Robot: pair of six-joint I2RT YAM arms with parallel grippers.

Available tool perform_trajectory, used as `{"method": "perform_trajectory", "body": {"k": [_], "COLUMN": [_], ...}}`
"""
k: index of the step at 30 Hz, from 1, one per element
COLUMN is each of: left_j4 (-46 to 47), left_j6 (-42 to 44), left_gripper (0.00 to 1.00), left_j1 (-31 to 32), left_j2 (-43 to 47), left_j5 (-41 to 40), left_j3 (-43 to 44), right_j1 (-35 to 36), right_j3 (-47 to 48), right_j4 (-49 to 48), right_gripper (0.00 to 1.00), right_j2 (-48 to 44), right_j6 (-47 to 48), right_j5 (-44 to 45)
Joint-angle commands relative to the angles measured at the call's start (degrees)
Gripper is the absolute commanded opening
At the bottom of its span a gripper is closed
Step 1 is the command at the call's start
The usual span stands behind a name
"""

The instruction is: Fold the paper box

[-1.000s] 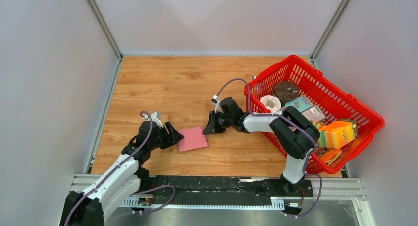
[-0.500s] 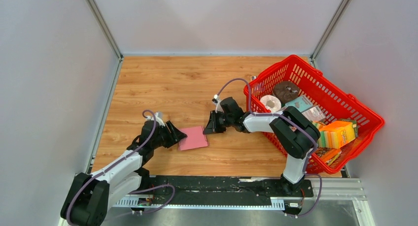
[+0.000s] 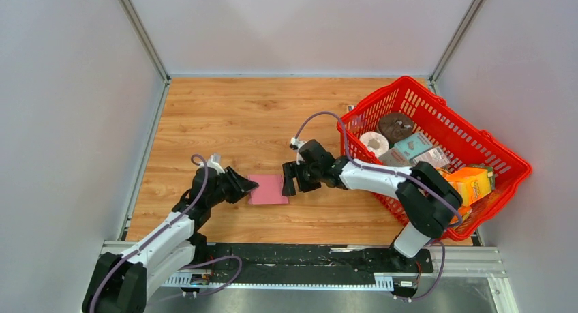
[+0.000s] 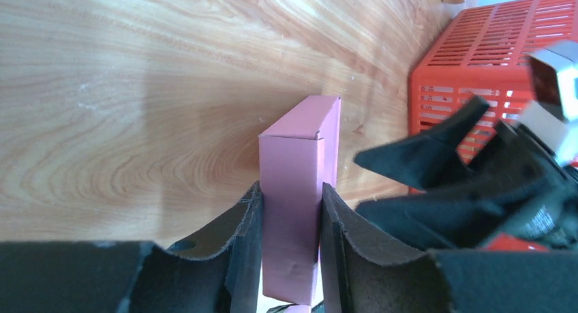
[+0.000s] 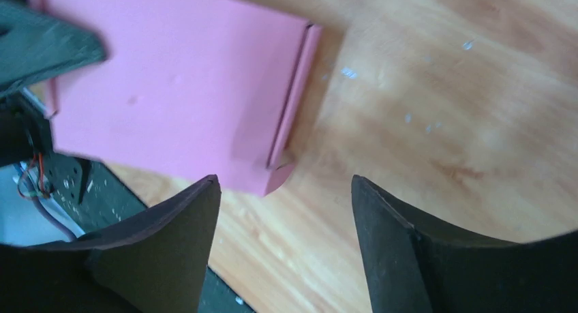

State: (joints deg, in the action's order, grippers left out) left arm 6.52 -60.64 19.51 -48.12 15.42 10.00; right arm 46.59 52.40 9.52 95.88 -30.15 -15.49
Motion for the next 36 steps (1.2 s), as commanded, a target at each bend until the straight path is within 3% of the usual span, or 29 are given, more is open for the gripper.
{"method": "perform_trajectory", "body": {"k": [1,2,5,7,12,24,34,36], "left_j4": [-6.2,-6.2,-6.2,-5.7,-4.9,-2.9,-5.7,-6.0], "left_j6": [-4.9,-6.1,-10.5,-14.0,-22.2,-34.0,-36.0,-36.4], "left_gripper": [0.13,0.11,0.09,0.09,0.09,0.1,0.1,0.1], "left_j1": [-0.3,-0.5,-0.8,-1.0,-1.5,-2.9,-3.0,-3.0], "left_j2": [1.6,1.9,1.9,2.2,5.1,7.4,12.1,12.8], "left_j5": [2.0,2.6,6.3,9.2,13.3,19.2,18.8,19.1], "left_j3": [1.2,1.2,1.1,0.9,-0.4,-6.0,-6.1,-6.0], "right_j1": [6.5,7.6,14.6,20.6,26.0,32.1,33.0,33.0], "right_j3": [3.1,3.0,1.6,-1.2,-4.1,-3.7,-3.1,-3.2], "right_j4": [9.5,9.3,6.0,2.3,-7.7,-13.7,-14.3,-15.1], "right_gripper": [0.8,0.88,0.95,0.97,0.98,0.87,0.84,0.78], "right_j2": [-9.4,-10.5,-14.2,-15.7,-15.4,-9.7,-6.2,-5.5], "right_j6": [9.2,13.4,24.0,29.8,40.0,48.3,48.3,48.9], "right_j5": [13.9,15.4,22.6,27.8,34.1,40.6,40.5,43.4]}}
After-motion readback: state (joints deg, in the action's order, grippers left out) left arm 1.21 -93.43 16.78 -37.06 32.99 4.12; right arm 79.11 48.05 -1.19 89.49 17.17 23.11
